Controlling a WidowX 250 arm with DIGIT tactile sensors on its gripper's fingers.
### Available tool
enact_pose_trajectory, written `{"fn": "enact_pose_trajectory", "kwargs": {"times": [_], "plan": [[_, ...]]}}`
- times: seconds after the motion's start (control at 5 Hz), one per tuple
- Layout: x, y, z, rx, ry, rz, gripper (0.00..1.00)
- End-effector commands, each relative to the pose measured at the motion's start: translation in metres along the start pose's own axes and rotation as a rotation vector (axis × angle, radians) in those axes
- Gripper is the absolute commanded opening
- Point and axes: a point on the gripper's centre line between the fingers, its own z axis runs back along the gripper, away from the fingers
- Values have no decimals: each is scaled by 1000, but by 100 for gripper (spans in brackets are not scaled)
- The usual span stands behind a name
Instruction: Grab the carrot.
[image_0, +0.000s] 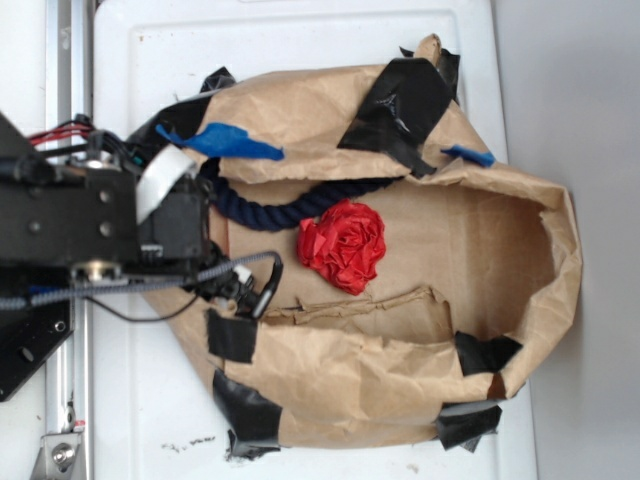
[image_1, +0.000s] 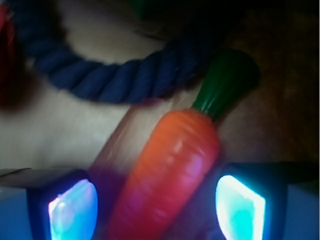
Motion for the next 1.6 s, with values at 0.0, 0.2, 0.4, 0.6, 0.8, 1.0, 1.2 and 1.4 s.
{"fn": "enact_pose_trajectory", "kwargs": {"times": [0.0,0.2,0.4,0.6,0.8,1.0,1.2,1.4], "plan": [[31,-17,2,41,17,9,100],[48,-27,4,53,30,11,100],[59,-41,-1,70,27,4,100],[57,-52,-16,109,19,-40,100],[66,-63,-10,96,-6,-77,0],[76,-68,-3,81,-9,-93,0],[81,-68,3,62,-8,-101,0],[84,-66,4,53,-4,-93,0]]}}
